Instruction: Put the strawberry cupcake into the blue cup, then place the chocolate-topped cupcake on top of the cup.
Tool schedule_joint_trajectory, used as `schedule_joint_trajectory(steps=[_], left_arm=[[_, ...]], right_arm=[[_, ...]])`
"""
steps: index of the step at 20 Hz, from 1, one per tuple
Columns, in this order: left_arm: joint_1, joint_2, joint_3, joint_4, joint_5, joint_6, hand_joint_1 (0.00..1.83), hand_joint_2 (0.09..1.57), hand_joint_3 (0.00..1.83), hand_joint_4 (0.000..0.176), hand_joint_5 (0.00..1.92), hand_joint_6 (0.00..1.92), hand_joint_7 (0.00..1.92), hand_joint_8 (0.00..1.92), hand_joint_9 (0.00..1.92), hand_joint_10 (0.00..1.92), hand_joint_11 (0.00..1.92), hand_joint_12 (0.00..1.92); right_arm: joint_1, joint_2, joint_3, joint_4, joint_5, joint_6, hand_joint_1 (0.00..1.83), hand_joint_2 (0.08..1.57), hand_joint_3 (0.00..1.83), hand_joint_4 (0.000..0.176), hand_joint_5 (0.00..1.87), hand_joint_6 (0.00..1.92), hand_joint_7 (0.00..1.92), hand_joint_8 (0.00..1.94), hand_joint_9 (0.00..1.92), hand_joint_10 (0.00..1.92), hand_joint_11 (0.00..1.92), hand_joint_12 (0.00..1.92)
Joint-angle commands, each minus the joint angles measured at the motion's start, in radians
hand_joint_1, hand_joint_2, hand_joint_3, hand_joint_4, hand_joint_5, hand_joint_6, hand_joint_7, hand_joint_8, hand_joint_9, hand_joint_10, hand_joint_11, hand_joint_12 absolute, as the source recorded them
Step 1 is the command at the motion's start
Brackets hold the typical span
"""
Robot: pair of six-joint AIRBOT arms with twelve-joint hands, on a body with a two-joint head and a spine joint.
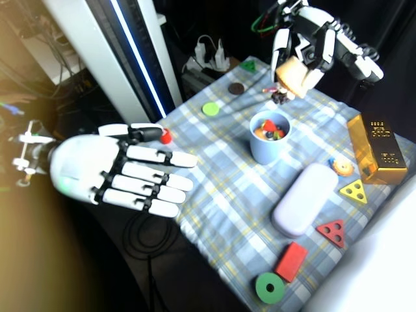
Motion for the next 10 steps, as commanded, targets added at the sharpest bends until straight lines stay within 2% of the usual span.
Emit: schedule_joint_trajectory(steps=[1,4,5,6,7,8,9,10], left_arm=[[-0.016,-0.007,0.009,0.037,-0.114,-0.011,0.97,1.16,0.01,0.176,0.87,1.14,0.24,0.01,0.0,0.0,0.0,0.0],[-0.028,-0.022,0.02,0.041,-0.109,-0.011,0.95,1.19,0.0,0.176,0.82,1.22,0.25,0.0,0.0,0.0,0.0,0.0],[-0.032,-0.031,0.028,0.041,-0.105,-0.011,1.0,1.13,0.0,0.176,0.94,1.04,0.28,0.01,0.02,0.01,0.0,0.0],[-0.036,-0.038,0.033,0.041,-0.101,-0.011,1.03,1.13,0.0,0.114,0.95,1.02,0.29,0.01,0.06,0.01,0.0,0.0],[-0.042,-0.045,0.038,0.041,-0.098,-0.011,1.06,1.12,0.0,0.062,0.98,0.98,0.32,0.01,0.08,0.01,0.0,0.0],[-0.045,-0.048,0.04,0.041,-0.097,-0.011,1.06,1.12,0.0,0.062,0.98,0.98,0.32,0.01,0.08,0.01,0.0,0.0],[-0.051,-0.052,0.041,0.044,-0.097,-0.011,1.09,1.08,0.0,0.055,1.07,0.84,0.38,0.01,0.12,0.01,0.0,0.0],[-0.057,-0.054,0.042,0.047,-0.098,-0.011,1.09,1.08,0.0,0.055,1.07,0.84,0.38,0.01,0.12,0.01,0.0,0.0]], right_arm=[[0.004,0.002,0.002,0.023,0.123,0.007,0.28,0.88,0.0,0.068,0.02,0.01,0.2,0.01,0.04,0.01,0.0,0.0],[0.004,0.002,0.001,0.023,0.125,0.008,0.27,0.87,0.0,0.071,0.02,0.01,0.19,0.01,0.03,0.01,0.0,0.0],[0.004,0.003,0.001,0.023,0.125,0.008,0.27,0.86,0.0,0.074,0.03,0.01,0.17,0.0,0.04,0.01,0.0,0.0],[0.004,0.003,0.0,0.023,0.125,0.008,0.26,0.86,0.0,0.079,0.04,0.01,0.16,0.0,0.04,0.01,0.0,0.0],[0.004,0.003,0.0,0.023,0.126,0.008,0.27,0.86,0.0,0.08,0.05,0.01,0.15,0.0,0.03,0.0,0.0,0.0],[0.004,0.003,0.0,0.023,0.126,0.008,0.27,0.86,0.0,0.08,0.05,0.01,0.15,0.0,0.03,0.0,0.0,0.0],[0.004,0.004,0.0,0.023,0.126,0.009,0.27,0.86,0.0,0.073,0.04,0.01,0.15,0.0,0.04,0.0,0.0,0.0],[0.004,0.004,0.0,0.023,0.126,0.011,0.27,0.86,0.0,0.073,0.04,0.01,0.15,0.0,0.04,0.0,0.0,0.0]])
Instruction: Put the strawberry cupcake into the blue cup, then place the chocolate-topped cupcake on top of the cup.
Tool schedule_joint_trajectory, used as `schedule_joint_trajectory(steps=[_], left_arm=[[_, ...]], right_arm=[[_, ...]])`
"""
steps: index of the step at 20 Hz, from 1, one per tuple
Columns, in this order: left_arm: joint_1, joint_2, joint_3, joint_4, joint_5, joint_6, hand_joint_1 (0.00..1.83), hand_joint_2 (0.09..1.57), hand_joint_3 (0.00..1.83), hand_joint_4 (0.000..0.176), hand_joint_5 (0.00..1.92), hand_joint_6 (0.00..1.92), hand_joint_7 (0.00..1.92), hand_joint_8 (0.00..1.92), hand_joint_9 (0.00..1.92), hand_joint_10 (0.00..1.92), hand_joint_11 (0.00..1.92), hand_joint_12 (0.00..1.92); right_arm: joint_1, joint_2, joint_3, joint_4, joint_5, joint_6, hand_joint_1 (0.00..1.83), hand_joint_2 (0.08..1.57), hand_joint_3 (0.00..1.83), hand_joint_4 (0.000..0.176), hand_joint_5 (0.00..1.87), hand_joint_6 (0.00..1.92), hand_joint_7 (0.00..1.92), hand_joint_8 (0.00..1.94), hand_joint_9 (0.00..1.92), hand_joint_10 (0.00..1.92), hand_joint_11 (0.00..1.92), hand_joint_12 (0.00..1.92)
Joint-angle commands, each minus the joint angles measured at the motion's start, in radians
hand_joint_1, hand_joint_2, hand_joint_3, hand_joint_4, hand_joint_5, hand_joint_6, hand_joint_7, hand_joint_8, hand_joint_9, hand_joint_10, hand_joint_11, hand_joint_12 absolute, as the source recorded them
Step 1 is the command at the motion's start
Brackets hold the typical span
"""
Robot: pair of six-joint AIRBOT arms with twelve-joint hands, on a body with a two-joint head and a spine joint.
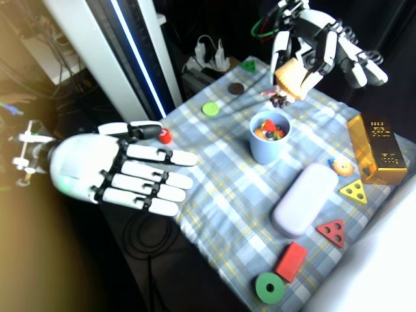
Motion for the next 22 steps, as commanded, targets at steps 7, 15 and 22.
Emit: schedule_joint_trajectory(steps=[7,15,22], left_arm=[[-0.03,-0.028,0.017,0.045,-0.117,-0.01,1.02,1.1,0.0,0.176,0.99,0.95,0.35,0.0,0.08,0.0,0.0,0.0],[-0.036,-0.066,0.048,0.036,-0.1,-0.011,1.04,1.08,0.0,0.176,1.05,0.86,0.34,0.0,0.07,0.01,0.0,0.0],[-0.046,-0.101,0.101,0.038,-0.055,-0.093,1.12,1.0,0.0,0.152,0.9,0.33,0.3,0.01,0.02,0.0,0.0,0.0]], right_arm=[[0.004,0.004,0.0,0.021,0.123,0.008,0.29,0.89,0.0,0.08,0.02,0.0,0.12,0.0,0.02,0.0,0.0,0.0],[0.001,0.003,0.001,0.02,0.123,0.008,0.31,0.88,0.0,0.058,0.05,0.01,0.14,0.01,0.04,0.01,0.0,0.0],[-0.001,0.002,0.001,0.017,0.123,0.01,0.3,0.88,0.0,0.065,0.06,0.0,0.17,0.01,0.07,0.01,0.0,0.0]])
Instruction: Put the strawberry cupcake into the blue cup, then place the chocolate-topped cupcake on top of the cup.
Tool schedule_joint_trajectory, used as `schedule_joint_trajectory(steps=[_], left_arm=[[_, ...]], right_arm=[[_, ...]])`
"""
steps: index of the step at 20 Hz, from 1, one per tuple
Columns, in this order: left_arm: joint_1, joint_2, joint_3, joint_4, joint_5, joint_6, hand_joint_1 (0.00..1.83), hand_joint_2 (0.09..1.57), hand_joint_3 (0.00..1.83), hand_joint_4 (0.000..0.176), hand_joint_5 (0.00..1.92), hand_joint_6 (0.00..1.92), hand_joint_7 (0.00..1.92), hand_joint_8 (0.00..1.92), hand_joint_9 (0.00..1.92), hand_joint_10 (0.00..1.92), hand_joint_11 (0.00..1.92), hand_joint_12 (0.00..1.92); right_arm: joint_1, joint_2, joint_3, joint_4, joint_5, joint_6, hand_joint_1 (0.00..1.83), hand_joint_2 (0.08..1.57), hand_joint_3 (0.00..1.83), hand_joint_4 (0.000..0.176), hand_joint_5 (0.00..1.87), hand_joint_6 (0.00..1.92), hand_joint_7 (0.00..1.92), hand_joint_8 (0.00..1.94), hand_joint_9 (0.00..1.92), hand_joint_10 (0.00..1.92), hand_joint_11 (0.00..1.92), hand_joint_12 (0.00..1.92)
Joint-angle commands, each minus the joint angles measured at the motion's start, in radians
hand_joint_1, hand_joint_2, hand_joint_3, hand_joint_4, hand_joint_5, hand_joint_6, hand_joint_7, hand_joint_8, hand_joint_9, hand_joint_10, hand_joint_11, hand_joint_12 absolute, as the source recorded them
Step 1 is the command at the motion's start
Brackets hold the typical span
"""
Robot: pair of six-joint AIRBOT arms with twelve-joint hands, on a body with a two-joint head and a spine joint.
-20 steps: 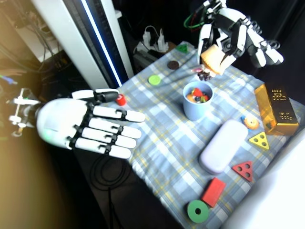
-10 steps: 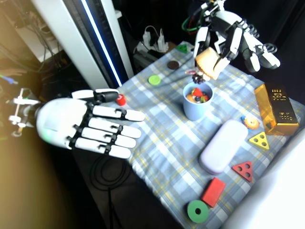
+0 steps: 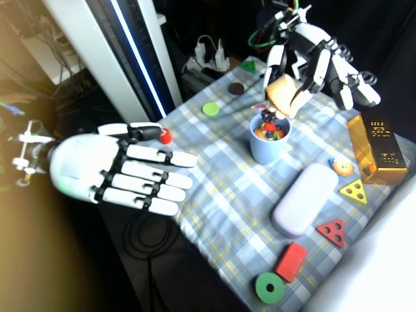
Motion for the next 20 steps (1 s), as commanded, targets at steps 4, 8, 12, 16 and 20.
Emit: schedule_joint_trajectory(steps=[4,8,12,16,20], left_arm=[[-0.013,-0.002,0.006,0.037,-0.099,-0.019,1.09,0.92,0.0,0.176,0.95,0.01,0.3,0.0,0.01,0.0,0.0,0.0],[-0.013,-0.002,0.009,0.037,-0.089,-0.019,1.03,0.93,0.0,0.174,0.95,0.01,0.3,0.0,0.01,0.0,0.0,0.0],[-0.015,-0.002,0.005,0.046,-0.089,-0.019,0.97,0.92,0.0,0.176,0.9,0.0,0.28,0.0,0.0,0.0,0.0,0.0],[-0.017,-0.002,0.002,0.054,-0.083,-0.019,0.81,0.85,0.0,0.175,0.83,0.0,0.28,0.01,0.03,0.01,0.0,0.0],[-0.017,-0.002,0.001,0.056,-0.078,-0.019,0.83,0.79,0.0,0.175,0.86,0.0,0.3,0.01,0.03,0.0,0.0,0.0]], right_arm=[[0.003,-0.001,0.001,0.021,0.122,0.007,0.28,0.88,0.0,0.07,0.06,0.0,0.14,0.0,0.06,0.01,0.0,0.0],[0.002,-0.001,0.001,0.021,0.122,0.007,0.27,0.89,0.0,0.058,0.07,0.0,0.17,0.0,0.08,0.01,0.0,0.0],[0.002,-0.002,0.002,0.021,0.122,0.007,0.25,0.88,0.0,0.054,0.06,0.0,0.14,0.0,0.06,0.0,0.0,0.0],[0.002,-0.004,0.003,0.021,0.122,0.007,0.27,0.88,0.0,0.058,0.06,0.0,0.17,0.01,0.07,0.0,0.0,0.0],[0.002,-0.004,0.003,0.021,0.122,0.007,0.26,0.89,0.0,0.059,0.06,0.0,0.17,0.0,0.08,0.0,0.0,0.0]])
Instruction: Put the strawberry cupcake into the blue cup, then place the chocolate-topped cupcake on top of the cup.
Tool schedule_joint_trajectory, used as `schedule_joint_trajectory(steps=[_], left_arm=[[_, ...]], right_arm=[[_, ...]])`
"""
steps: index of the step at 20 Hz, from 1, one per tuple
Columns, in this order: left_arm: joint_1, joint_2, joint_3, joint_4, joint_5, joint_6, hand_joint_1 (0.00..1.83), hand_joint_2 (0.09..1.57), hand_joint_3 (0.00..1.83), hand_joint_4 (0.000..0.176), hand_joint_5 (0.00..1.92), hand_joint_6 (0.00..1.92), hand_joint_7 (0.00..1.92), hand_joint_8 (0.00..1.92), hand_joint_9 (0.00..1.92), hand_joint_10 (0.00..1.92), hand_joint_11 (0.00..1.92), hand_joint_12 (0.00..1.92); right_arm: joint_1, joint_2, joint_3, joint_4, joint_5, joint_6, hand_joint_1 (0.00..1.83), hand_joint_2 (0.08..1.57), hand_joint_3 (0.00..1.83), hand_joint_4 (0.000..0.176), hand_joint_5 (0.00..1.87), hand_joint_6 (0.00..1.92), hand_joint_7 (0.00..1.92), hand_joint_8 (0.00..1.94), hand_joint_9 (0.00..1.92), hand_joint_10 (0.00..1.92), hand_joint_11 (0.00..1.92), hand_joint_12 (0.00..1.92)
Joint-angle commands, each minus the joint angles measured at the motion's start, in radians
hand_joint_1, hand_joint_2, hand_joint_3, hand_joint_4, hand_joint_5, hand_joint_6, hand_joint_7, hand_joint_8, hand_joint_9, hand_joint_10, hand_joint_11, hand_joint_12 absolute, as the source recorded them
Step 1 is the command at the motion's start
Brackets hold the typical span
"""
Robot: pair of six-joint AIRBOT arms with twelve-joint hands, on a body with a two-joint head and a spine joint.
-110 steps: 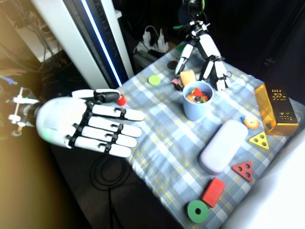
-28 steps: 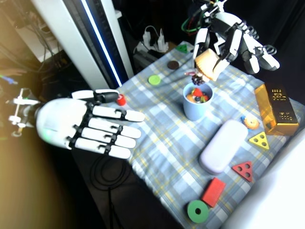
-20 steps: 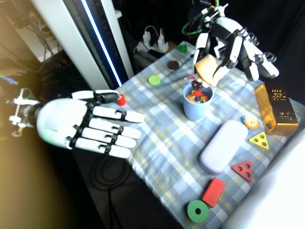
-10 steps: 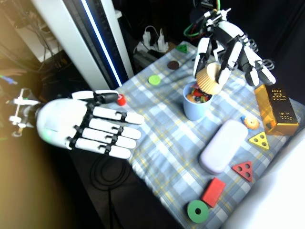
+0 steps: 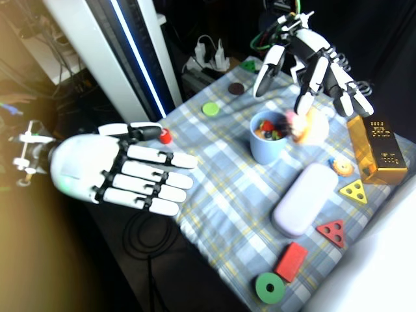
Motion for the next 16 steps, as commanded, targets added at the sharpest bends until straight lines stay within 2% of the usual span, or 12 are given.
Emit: schedule_joint_trajectory(steps=[1,2,4,7,9,10,11,12,13,14,15,16], left_arm=[[-0.015,-0.002,0.0,0.035,-0.112,-0.009,0.83,0.8,0.0,0.176,0.85,0.0,0.29,0.0,0.01,0.0,0.0,0.0],[-0.015,-0.002,0.0,0.035,-0.111,-0.009,0.83,0.8,0.0,0.176,0.85,0.0,0.29,0.0,0.01,0.0,0.0,0.0],[-0.015,-0.001,0.001,0.035,-0.112,-0.009,0.8,0.8,0.0,0.173,0.85,0.0,0.29,0.0,0.0,0.0,0.0,0.0],[-0.011,0.012,-0.005,0.035,-0.119,-0.009,0.77,0.81,0.0,0.176,0.8,0.0,0.24,0.0,0.0,0.0,0.0,0.0],[0.004,0.041,-0.02,0.038,-0.115,-0.009,0.8,0.9,0.01,0.176,0.82,0.0,0.25,0.0,0.0,0.0,0.0,0.0],[0.015,0.061,-0.029,0.039,-0.107,-0.008,0.72,0.96,0.01,0.176,0.89,0.01,0.29,0.0,0.06,0.01,0.0,0.0],[0.026,0.079,-0.036,0.039,-0.099,-0.005,0.72,0.96,0.01,0.176,0.89,0.01,0.29,0.0,0.06,0.01,0.0,0.0],[0.04,0.104,-0.046,0.038,-0.09,0.005,0.52,0.9,0.0,0.144,0.83,0.0,0.28,0.0,0.05,0.0,0.0,0.0],[0.044,0.113,-0.052,0.034,-0.087,0.015,0.41,0.82,0.0,0.162,0.62,0.0,0.21,0.0,0.01,0.0,0.0,0.0],[0.063,0.143,-0.07,0.007,-0.08,0.064,0.53,0.89,0.02,0.103,0.49,0.0,0.2,0.0,0.0,0.0,0.0,0.0],[0.065,0.145,-0.071,0.004,-0.079,0.068,0.53,0.89,0.02,0.103,0.49,0.0,0.2,0.0,0.0,0.0,0.0,0.0],[0.082,0.151,-0.072,-0.018,-0.074,0.075,0.64,0.82,0.0,0.098,0.43,0.0,0.15,0.0,0.0,0.0,0.0,0.0]], right_arm=[[0.003,-0.002,0.003,0.021,0.122,0.007,0.27,0.89,0.0,0.057,0.06,0.0,0.16,0.0,0.07,0.0,0.0,0.0],[0.003,-0.002,0.003,0.021,0.122,0.007,0.25,0.88,0.0,0.055,0.06,0.0,0.16,0.0,0.07,0.0,0.0,0.0],[0.003,-0.003,0.003,0.021,0.122,0.007,0.24,0.89,0.0,0.068,0.05,0.0,0.17,0.01,0.08,0.0,0.0,0.0],[-0.001,-0.005,0.003,0.022,0.122,0.009,0.23,0.88,0.0,0.055,0.06,0.0,0.16,0.0,0.09,0.01,0.01,0.01],[-0.003,-0.005,0.003,0.022,0.122,0.018,0.18,0.86,0.0,0.079,0.04,0.0,0.16,0.0,0.08,0.0,0.0,0.0],[-0.005,-0.005,0.003,0.023,0.122,0.02,0.21,0.88,0.0,0.07,0.05,0.0,0.18,0.01,0.1,0.01,0.02,0.01],[-0.007,-0.005,0.002,0.024,0.122,0.021,0.21,0.88,0.0,0.07,0.05,0.0,0.18,0.01,0.1,0.01,0.02,0.01],[-0.009,-0.005,0.002,0.026,0.122,0.022,0.22,0.88,0.0,0.072,0.05,0.0,0.18,0.01,0.1,0.01,0.02,0.01],[-0.01,-0.005,0.001,0.026,0.122,0.022,0.21,0.87,0.0,0.078,0.05,0.0,0.19,0.01,0.1,0.01,0.03,0.02],[-0.011,-0.006,0.001,0.028,0.122,0.024,0.2,0.86,0.0,0.105,0.01,0.0,0.13,0.0,0.04,0.0,0.01,0.0],[-0.011,-0.006,0.001,0.028,0.122,0.024,0.2,0.86,0.0,0.105,0.01,0.0,0.13,0.0,0.04,0.0,0.01,0.0],[-0.011,-0.008,0.001,0.028,0.122,0.024,0.2,0.86,0.0,0.099,0.02,0.01,0.13,0.01,0.04,0.0,0.0,0.0]])
